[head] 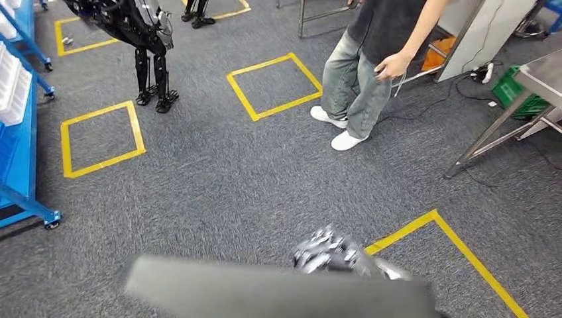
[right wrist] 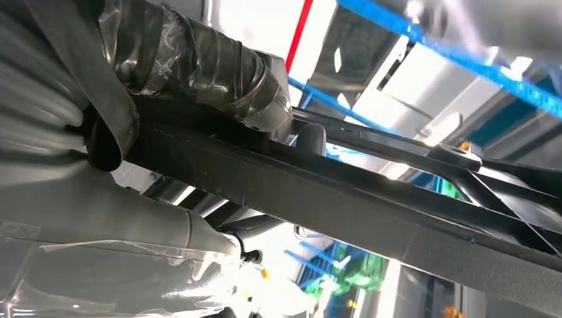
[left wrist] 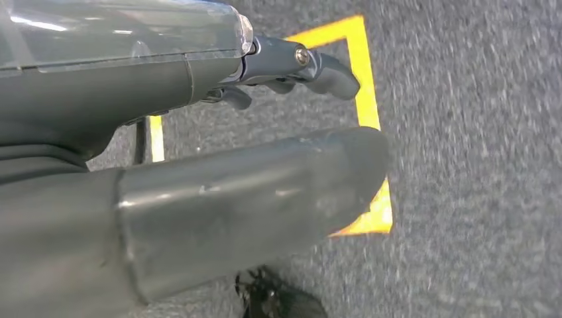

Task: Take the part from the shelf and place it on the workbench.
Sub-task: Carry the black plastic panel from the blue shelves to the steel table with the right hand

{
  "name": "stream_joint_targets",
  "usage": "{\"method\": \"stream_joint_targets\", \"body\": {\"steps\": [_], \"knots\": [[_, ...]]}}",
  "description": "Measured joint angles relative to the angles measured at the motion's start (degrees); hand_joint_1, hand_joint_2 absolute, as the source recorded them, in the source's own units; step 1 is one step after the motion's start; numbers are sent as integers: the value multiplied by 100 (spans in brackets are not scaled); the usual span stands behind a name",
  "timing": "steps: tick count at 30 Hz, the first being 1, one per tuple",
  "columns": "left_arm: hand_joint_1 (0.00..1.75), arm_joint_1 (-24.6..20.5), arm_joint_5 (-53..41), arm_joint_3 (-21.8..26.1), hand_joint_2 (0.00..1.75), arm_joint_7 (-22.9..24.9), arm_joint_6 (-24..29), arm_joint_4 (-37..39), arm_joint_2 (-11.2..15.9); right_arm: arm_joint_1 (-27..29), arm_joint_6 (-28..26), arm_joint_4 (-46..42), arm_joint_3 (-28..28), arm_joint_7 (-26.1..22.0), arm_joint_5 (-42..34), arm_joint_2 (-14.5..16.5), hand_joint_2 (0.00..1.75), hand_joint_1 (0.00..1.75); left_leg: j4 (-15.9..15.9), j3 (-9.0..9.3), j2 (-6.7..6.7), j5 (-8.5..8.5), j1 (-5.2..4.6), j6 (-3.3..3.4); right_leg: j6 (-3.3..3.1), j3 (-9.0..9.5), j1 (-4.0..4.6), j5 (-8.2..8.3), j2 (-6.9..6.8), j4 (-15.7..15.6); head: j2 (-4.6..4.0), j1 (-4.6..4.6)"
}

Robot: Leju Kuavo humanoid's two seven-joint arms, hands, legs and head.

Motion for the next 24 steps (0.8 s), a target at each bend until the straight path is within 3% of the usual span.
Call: {"method": "stream_joint_targets", "body": {"steps": [1, 3, 5, 6, 7, 8, 9, 11, 13, 14, 16, 18, 20, 22, 23, 24], "knots": [[0, -12, 9, 18, 0, 9, 14, 0, 10, -2, -29, -23, 97, -1, 32, 1, 175, 175, -17, 8, 63, 20, 5, 35, 36, -14, -7, -7, -6, 10, 0, 1], [0, -27, 12, 35, 0, 13, 31, 0, 16, -36, -54, -57, 200, -5, 47, 1, 175, 175, -63, 15, 186, 58, 25, 114, 85, -133, 14, -190, -231, 262, 0, 2], [0, -9, 14, 45, 0, 20, 38, 0, 16, -76, -76, -68, 255, -8, 48, 1, 175, 175, -76, 12, 328, 62, 16, 159, 117, -465, 21, -595, -511, 974, 0, 3], [0, 4, 14, 51, 0, 24, 40, 0, 16, -86, -83, -67, 281, -7, 49, 1, 175, 175, -74, 9, 403, 59, 6, 166, 132, -654, 15, -772, -562, 1377, 0, 2], [0, 9, 15, 57, 0, 27, 41, 0, 16, -85, -88, -65, 306, -7, 50, 1, 175, 175, -72, 8, 476, 54, 1, 169, 142, -779, 10, -848, -580, 1645, 0, 3], [0, 7, 15, 63, 0, 29, 43, 0, 16, -85, -89, -63, 324, -7, 50, 1, 175, 175, -69, 10, 545, 50, -1, 168, 148, -797, 8, -807, -590, 1702, 0, 3], [0, 0, 15, 68, 0, 29, 43, 0, 15, -85, -90, -63, 337, -7, 51, 1, 175, 175, -66, 18, 604, 42, -2, 165, 145, -677, 9, -652, -608, 1492, 0, 3], [0, -12, 15, 72, 0, 29, 43, 0, 11, -90, -91, -64, 345, -8, 51, 1, 175, 175, -59, 51, 710, 18, -5, 147, 100, -205, 31, -276, -756, 629, 0, 3], [0, -16, 29, 75, 0, 22, 40, 0, 9, -100, -91, -70, 347, -10, 51, 1, 175, 175, -45, 76, 797, -10, -25, 103, 36, 109, 77, -105, -906, 29, 0, 3], [0, -16, 50, 81, 0, 5, 33, 0, 9, -108, -90, -76, 350, -12, 49, 1, 175, 175, -42, 83, 838, -20, -32, 75, 10, 141, 97, -108, -925, -52, 0, 3], [0, -32, 119, 110, 0, -66, 10, 0, 3, -129, -86, -104, 359, -15, 33, 1, 175, 175, -36, 91, 916, -44, -37, 17, -37, 127, 85, -76, -815, -65, 0, 2], [0, -57, 175, 152, 0, -156, -7, 0, -8, -179, -79, -136, 386, -1, 8, 5, 175, 175, 146, 29, 820, -198, -22, -32, -97, 141, 44, -33, -725, -124, 0, 1], [0, -59, 219, 192, 0, -224, -10, 0, -14, -252, -65, -151, 436, 38, -14, 22, 175, 175, 785, -250, 586, -557, 5, -74, -137, 149, 26, -8, -638, -151, 0, 0], [0, -36, 254, 225, 0, -268, -7, 0, -16, -287, -40, -151, 492, 81, -31, 42, 175, 175, 1548, -623, 462, -837, 18, -109, -148, 142, 26, -8, -530, -136, 0, -1], [0, -27, 261, 240, 0, -286, -5, 0, -16, -288, -33, -149, 516, 94, -43, 46, 175, 175, 1696, -716, 440, -820, 21, -119, -144, 143, 25, -12, -471, -123, 0, -1], [0, -20, 261, 252, 0, -305, -8, 0, -16, -290, -36, -146, 533, 102, -70, 48, 175, 175, 1619, -707, 427, -689, 26, -125, -137, 143, 23, -22, -410, -103, 0, -1]]}}
